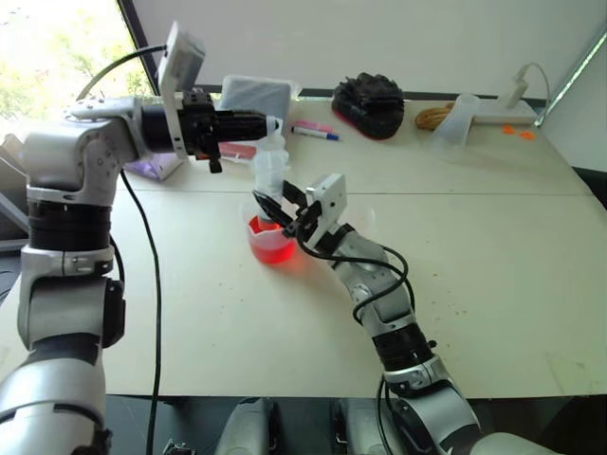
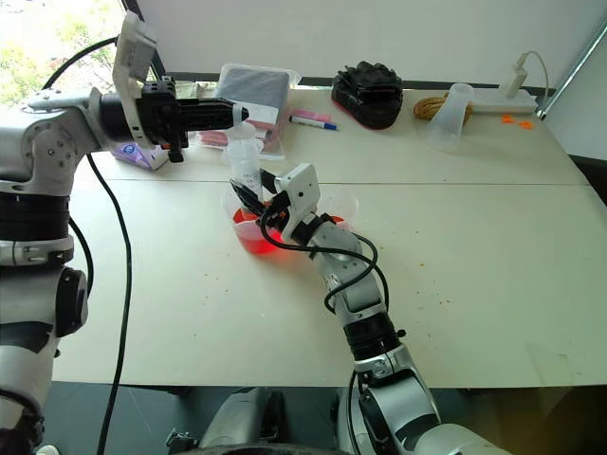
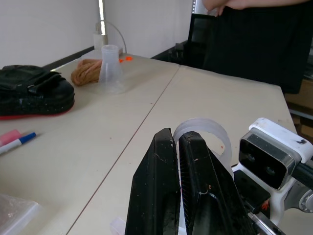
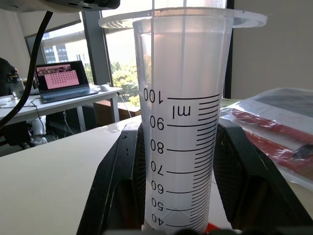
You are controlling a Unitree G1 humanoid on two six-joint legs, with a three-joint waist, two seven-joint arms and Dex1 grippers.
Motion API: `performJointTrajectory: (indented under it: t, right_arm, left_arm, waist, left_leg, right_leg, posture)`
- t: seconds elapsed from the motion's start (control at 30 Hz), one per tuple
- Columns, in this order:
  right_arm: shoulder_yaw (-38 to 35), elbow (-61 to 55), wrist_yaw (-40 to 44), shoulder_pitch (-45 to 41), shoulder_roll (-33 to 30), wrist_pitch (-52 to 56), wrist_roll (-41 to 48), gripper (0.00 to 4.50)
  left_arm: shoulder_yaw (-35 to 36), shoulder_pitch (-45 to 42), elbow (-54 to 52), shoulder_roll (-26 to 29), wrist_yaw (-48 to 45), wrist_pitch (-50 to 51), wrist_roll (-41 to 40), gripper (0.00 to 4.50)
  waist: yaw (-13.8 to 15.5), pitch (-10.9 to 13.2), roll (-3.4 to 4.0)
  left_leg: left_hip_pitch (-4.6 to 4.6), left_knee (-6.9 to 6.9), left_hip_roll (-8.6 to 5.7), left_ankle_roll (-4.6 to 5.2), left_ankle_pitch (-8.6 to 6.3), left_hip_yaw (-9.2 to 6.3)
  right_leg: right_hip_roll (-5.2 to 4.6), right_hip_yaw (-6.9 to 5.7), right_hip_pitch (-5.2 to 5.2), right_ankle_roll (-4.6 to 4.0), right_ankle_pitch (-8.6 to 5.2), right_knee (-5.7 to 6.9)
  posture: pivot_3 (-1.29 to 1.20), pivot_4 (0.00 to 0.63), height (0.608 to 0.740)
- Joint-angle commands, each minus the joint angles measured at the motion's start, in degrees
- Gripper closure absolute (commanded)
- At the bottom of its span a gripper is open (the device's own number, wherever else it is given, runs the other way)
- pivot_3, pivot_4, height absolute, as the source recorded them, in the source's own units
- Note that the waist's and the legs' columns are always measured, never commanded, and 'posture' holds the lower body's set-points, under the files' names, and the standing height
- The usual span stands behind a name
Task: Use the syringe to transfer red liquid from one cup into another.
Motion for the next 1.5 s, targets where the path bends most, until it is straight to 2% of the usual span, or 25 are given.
performJointTrajectory:
  t: [0.03,0.3,0.4,0.63,0.97,1.33,1.5]
  right_arm:
    - [3.9,0.89,1.55,0.57,0.58,1.76,-1.33,3.16]
    - [3.62,-0.51,1.6,0.03,0.11,3.02,-0.9,3.16]
    - [3.5,-0.8,1.79,-0.33,-0.02,3.34,-0.69,3.16]
    - [2.98,-1.11,2.04,-1.12,-0.2,3.51,-0.47,3.16]
    - [1.19,-1.0,1.27,-2.63,-0.41,3.0,-0.49,3.16]
    - [-3.37,-5.56,-0.76,-5.63,-1.86,7.32,2.43,3.16]
    - [-4.2,-9.26,-0.81,-5.96,-2.94,10.5,3.57,3.16]
  left_arm:
    - [4.81,-0.58,-4.27,1.6,0.7,-0.7,-2.86,4.44]
    - [6.68,7.09,-9.58,4.34,3.67,2.98,-4.55,4.44]
    - [7.64,8.73,-11.08,4.7,5.3,4.26,-5.43,3.55]
    - [8.41,10.46,-13.78,5.18,6.48,3.67,-6.34,1.07]
    - [8.99,10.94,-14.24,5.69,7.59,3.68,-6.87,1.07]
    - [14.68,19.27,-15.18,13.53,7.48,4.32,-7.86,1.07]
    - [17.64,21.86,-16.53,15.04,8.3,5.33,-10.08,1.07]
  waist:
    - [-0.05,0.0,0.0]
    - [-0.03,0.0,0.0]
    - [0.06,-0.01,-0.01]
    - [-0.07,-0.01,-0.01]
    - [-0.04,-0.01,-0.01]
    - [-0.11,-0.01,-0.01]
    - [0.02,-0.01,-0.02]
  left_leg:
    - [0.0,0.0,0.0,0.0,0.0,0.0]
    - [0.02,-0.01,0.03,-0.02,0.01,-0.01]
    - [0.02,-0.01,0.02,-0.02,0.01,-0.02]
    - [0.03,-0.01,0.02,-0.03,0.01,-0.02]
    - [0.02,-0.01,0.02,-0.04,0.01,-0.02]
    - [0.03,-0.02,0.04,-0.05,0.02,-0.04]
    - [0.02,-0.02,0.03,-0.03,0.0,-0.04]
  right_leg:
    - [0.0,0.0,0.0,0.0,0.0,0.0]
    - [-0.01,0.03,-0.01,0.0,0.0,0.0]
    - [-0.06,0.02,0.01,0.0,0.0,0.0]
    - [-0.06,0.02,0.0,0.0,0.0,0.0]
    - [-0.05,0.02,0.0,0.0,0.0,-0.01]
    - [-0.11,0.03,-0.03,-0.01,0.0,-0.03]
    - [-0.15,0.02,-0.03,-0.01,0.0,-0.07]
  posture:
    - [0.0,0.15,0.74]
    - [0.0,0.15,0.74]
    - [0.0,0.15,0.74]
    - [0.0,0.15,0.74]
    - [0.0,0.15,0.74]
    - [0.0,0.15,0.74]
    - [0.0,0.15,0.74]
